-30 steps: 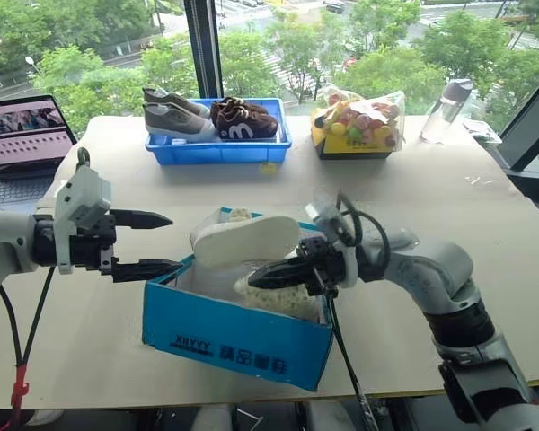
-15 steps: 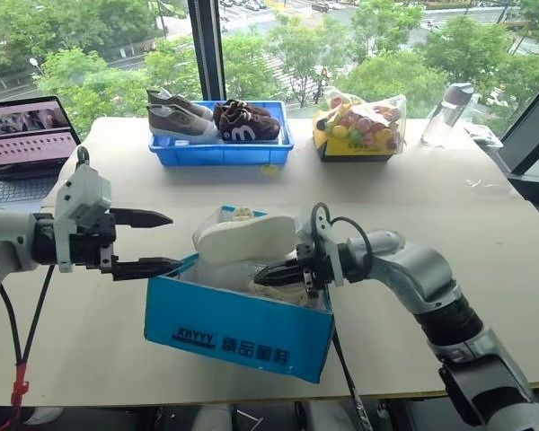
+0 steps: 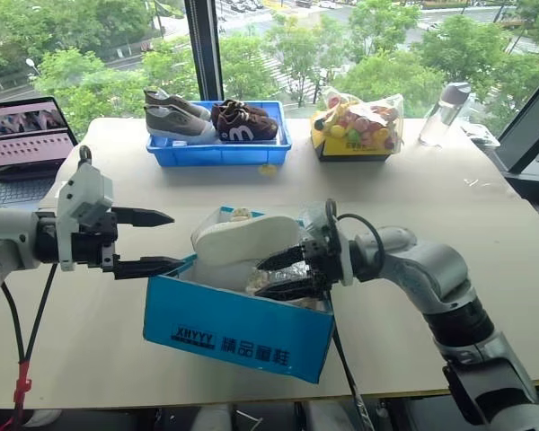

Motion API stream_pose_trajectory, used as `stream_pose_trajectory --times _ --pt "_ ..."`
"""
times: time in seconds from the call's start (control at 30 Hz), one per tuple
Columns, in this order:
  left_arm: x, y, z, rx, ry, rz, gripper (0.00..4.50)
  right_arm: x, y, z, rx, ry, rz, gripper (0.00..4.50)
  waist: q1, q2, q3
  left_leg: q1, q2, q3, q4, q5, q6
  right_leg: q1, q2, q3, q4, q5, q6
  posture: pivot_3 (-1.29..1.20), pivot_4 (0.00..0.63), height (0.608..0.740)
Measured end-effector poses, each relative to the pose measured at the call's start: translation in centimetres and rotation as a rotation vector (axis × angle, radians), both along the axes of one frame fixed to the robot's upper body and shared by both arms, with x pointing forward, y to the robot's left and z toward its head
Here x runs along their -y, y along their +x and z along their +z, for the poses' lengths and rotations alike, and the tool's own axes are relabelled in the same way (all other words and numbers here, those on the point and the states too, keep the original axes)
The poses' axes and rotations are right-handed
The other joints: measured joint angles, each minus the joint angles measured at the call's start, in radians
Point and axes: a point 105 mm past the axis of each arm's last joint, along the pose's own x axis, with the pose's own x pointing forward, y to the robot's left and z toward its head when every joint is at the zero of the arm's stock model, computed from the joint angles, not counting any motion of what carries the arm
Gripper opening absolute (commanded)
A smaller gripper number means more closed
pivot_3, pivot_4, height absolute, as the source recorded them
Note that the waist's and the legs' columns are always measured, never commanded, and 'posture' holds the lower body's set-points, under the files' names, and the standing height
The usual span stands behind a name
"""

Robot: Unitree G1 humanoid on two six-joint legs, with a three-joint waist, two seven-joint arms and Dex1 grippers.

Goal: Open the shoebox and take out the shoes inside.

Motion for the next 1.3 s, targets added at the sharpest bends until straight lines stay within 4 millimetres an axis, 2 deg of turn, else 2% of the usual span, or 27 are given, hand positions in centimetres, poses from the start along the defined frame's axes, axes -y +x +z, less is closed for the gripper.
stream_pose_trajectory --times 0.1,0.17,0.23,0.33,0.43,0.6,0.73,0.9,1.13,1.23,1.3 --pt "0.0 0.0 0.0 -0.001 0.0 -0.002 4.5 0.7 2.2 0.1 0.067 -0.013 -0.102 4.46 0.0 0.0 0.0 0.0 0.0 0.0 0.0 0.0 0.0 0.0 0.0 0.0 0.0 0.0 0.0 0.0 0.15 0.74" --pt "0.1 0.1 0.0 -0.004 0.0 -0.003 4.5 1.1 3.3 1.0 0.088 0.025 -0.145 4.46 0.0 0.0 0.0 0.0 0.0 0.0 0.0 0.0 0.0 0.0 0.0 0.0 0.0 0.0 0.0 0.0 0.15 0.74" --pt "0.1 0.1 -0.1 -0.005 0.001 -0.006 4.5 2.0 4.7 3.2 0.132 0.092 -0.194 4.46 0.0 0.0 0.0 0.0 0.0 0.0 0.0 0.0 0.0 0.0 0.0 0.0 0.0 0.0 0.0 0.0 0.15 0.74" --pt "0.1 0.1 -0.1 -0.005 0.001 -0.006 4.5 3.1 5.6 5.9 0.172 0.168 -0.221 4.46 0.001 0.0 0.0 -0.001 0.0 0.0 -0.001 0.0 0.0 0.0 0.0 0.0 0.0 0.0 0.0 0.0 0.15 0.74" --pt "0.1 0.1 -0.1 -0.006 0.001 -0.005 4.5 3.8 5.9 6.7 0.184 0.192 -0.234 4.46 0.0 0.0 0.0 -0.001 0.0 0.0 -0.001 0.0 0.001 0.0 0.0 0.0 0.0 0.0 0.0 0.0 0.15 0.74" --pt "0.1 0.1 -0.1 -0.006 0.001 -0.004 4.5 3.9 7.2 5.0 0.19 0.135 -0.251 4.46 -0.003 0.0 0.0 0.0 0.0 0.0 -0.001 0.0 0.001 0.0 0.0 0.0 0.0 0.0 0.0 0.0 0.15 0.74" --pt "0.1 0.1 -0.1 -0.006 0.002 -0.004 4.5 2.7 8.7 3.2 0.153 0.104 -0.229 4.46 -0.006 0.0 0.0 0.0 0.0 0.0 -0.001 0.0 0.001 0.0 0.0 0.001 0.0 0.0 0.0 0.0 0.15 0.74" --pt "-0.1 -0.2 -0.4 -0.017 -0.002 0.005 4.5 2.7 10.5 2.3 0.162 0.041 -0.208 4.46 -0.004 0.0 0.0 -0.001 0.0 0.0 -0.001 0.0 0.001 -0.001 0.0 0.0 -0.001 0.0 0.0 0.0 0.15 0.74" --pt "-0.4 -0.4 0.2 0.005 -0.012 0.021 4.5 2.6 9.5 -1.7 0.047 -0.097 -0.064 4.46 -0.004 0.001 0.0 -0.001 0.0 0.0 -0.001 0.0 0.0 -0.001 0.0 0.0 0.0 0.0 0.0 0.0 0.15 0.74" --pt "-0.5 -0.4 0.2 -0.001 -0.015 0.024 4.5 2.7 9.2 -2.2 0.025 -0.111 -0.035 3.83 -0.004 0.001 0.0 0.0 0.0 0.0 -0.001 0.0 0.0 -0.001 0.0 0.0 0.0 0.0 0.0 0.0 0.15 0.74" --pt "-0.5 -0.4 0.2 0.001 -0.016 0.024 4.5 2.7 9.2 -2.4 0.02 -0.113 -0.032 3.22 -0.005 0.001 0.0 -0.001 0.0 0.0 -0.001 0.0 0.0 -0.001 0.0 0.0 0.0 0.0 0.0 0.0 0.15 0.74"
